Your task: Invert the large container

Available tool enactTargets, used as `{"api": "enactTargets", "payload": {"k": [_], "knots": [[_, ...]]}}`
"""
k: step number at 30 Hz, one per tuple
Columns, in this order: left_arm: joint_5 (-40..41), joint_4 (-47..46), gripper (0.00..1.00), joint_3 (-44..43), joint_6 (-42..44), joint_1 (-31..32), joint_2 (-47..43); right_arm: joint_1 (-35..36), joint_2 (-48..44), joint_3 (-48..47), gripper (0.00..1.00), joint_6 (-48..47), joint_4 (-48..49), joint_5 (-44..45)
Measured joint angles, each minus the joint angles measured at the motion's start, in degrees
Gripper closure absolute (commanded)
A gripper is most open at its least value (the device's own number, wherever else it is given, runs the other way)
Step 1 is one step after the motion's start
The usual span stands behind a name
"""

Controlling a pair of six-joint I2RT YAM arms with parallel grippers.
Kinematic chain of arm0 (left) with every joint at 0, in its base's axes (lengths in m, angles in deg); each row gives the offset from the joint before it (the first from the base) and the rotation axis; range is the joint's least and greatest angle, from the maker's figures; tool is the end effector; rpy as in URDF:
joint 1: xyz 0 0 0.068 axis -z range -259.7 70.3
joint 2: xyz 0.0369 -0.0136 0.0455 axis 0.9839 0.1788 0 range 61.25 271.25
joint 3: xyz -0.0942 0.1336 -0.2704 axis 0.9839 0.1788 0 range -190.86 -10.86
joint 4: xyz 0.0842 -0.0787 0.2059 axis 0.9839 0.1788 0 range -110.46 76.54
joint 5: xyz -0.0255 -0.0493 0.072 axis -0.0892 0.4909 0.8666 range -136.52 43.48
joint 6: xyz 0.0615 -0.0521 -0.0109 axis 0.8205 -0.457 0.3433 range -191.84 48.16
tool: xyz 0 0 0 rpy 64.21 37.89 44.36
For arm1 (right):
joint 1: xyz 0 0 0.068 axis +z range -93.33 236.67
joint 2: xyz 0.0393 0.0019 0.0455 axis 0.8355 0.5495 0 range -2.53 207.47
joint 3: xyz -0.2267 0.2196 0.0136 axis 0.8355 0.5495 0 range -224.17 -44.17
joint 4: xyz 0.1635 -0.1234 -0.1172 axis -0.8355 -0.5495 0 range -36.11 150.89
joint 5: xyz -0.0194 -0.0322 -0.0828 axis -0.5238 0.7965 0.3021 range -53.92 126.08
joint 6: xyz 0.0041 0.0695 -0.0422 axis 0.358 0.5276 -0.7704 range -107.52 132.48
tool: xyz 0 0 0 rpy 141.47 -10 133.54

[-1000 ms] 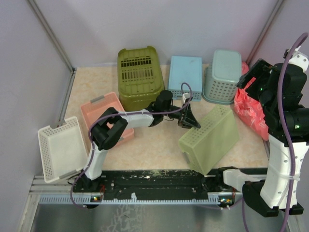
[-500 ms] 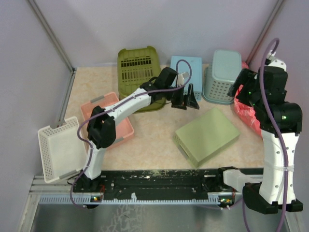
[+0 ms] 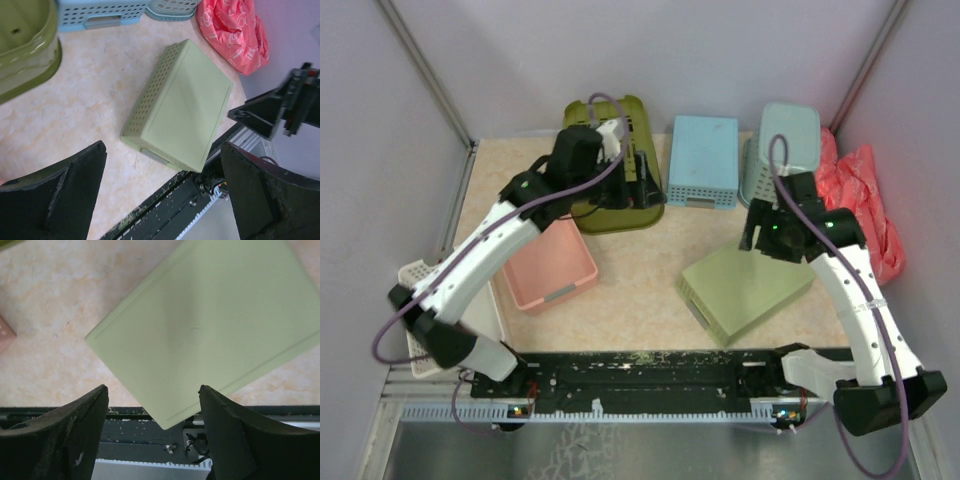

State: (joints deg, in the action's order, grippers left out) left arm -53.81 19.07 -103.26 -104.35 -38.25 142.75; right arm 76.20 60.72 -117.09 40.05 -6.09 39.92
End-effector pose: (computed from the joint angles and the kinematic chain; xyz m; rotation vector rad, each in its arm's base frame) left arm 0.2212 -0.2073 0.4496 0.2541 2.1848 -0.8963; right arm 0.1559 0.0503 0.3630 0.2065 2.5754 0.2236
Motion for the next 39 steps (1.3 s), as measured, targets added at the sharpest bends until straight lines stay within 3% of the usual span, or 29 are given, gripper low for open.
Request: {"api": "enactTargets", "payload": {"k": [3,8,12,18,24,27,29,33,39], "knots": [[3.93,1.42,0.00,5.62,-2.32,0.28,-7.87,10.12,5.18,0.07,0.27,2.71,4.22,1.27],[8.98,4.26,0.00,9.90,-4.79,0.28,-11.23,13.44,16.24,0.09,0.26,3.56,12.41,1.84],[10.47,5.90,0.00,11.23,-5.25,0.28,-11.28,8.74,25.75,-1.38,0.26,1.68,17.05,1.18],[10.40,6.69,0.00,12.68,-5.42,0.28,-11.89,0.46,32.74,-1.27,0.25,1.75,22.27,3.10],[10.32,7.04,0.00,12.94,-5.38,0.28,-13.25,-9.05,25.18,10.03,0.27,6.99,23.52,5.44],[10.21,7.04,0.00,12.94,-5.18,0.28,-13.29,-12.31,19.06,10.84,0.27,8.74,20.87,6.73],[10.03,7.04,0.00,12.94,-4.98,0.28,-12.94,-10.10,15.63,8.98,0.27,9.46,19.23,7.80],[9.90,7.30,0.00,12.24,-4.48,0.28,-11.39,0.79,8.81,4.17,0.27,10.03,19.61,8.83],[13.77,10.49,0.00,8.48,-4.81,-0.59,-11.58,19.19,3.19,7.08,0.28,13.00,21.16,6.49]]}}
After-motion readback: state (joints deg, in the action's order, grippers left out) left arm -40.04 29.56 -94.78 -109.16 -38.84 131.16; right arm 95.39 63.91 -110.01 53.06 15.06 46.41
